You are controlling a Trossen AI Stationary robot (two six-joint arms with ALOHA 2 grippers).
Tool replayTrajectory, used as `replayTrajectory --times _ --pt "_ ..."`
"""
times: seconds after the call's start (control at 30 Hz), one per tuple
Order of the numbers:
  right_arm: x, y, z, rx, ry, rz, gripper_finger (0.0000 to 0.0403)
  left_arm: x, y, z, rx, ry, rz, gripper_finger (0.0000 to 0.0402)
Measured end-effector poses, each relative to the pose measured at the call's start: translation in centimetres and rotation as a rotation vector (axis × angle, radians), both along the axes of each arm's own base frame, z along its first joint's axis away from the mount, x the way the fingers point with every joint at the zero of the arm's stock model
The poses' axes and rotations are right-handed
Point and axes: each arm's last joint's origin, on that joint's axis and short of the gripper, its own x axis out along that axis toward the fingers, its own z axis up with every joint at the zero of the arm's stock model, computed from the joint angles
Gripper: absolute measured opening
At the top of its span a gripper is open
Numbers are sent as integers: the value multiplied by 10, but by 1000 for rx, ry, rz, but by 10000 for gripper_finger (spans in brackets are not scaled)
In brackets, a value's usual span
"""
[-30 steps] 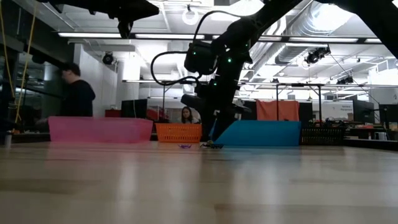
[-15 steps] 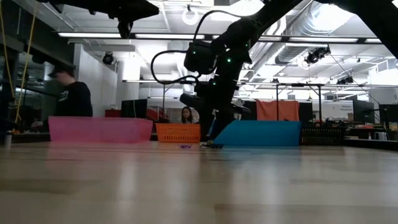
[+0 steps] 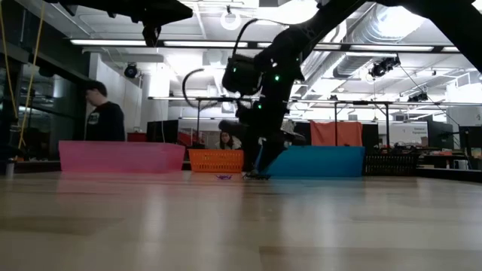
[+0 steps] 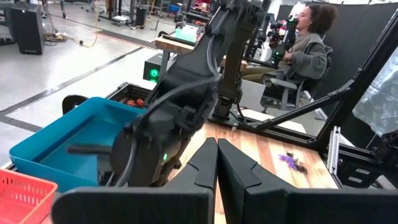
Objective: Sort Halloween decoration
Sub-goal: Put the white skull toy into the pink bin
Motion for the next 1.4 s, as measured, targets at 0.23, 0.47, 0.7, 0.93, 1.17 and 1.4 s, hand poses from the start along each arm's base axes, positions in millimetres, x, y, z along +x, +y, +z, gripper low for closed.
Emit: replayTrajectory --times 0.23,0.47,0.7,0.93,1.17,1.4 --pt "4 2 -9 23 -7 -24 126 0 0 0 0 0 0 0" --pt "3 2 -10 27 -1 -24 126 0 0 -2 -5 26 1 0" --pt "1 3 -11 38 22 -18 126 0 0 -3 -6 28 1 0" --pt "0 4 -12 39 40 8 126 0 0 -3 -6 28 2 0" --pt "-1 4 -12 42 50 9 104 0 0 -3 -6 28 3 0" --pt "-1 4 -13 42 57 8 35 0 0 -3 -6 28 3 0"
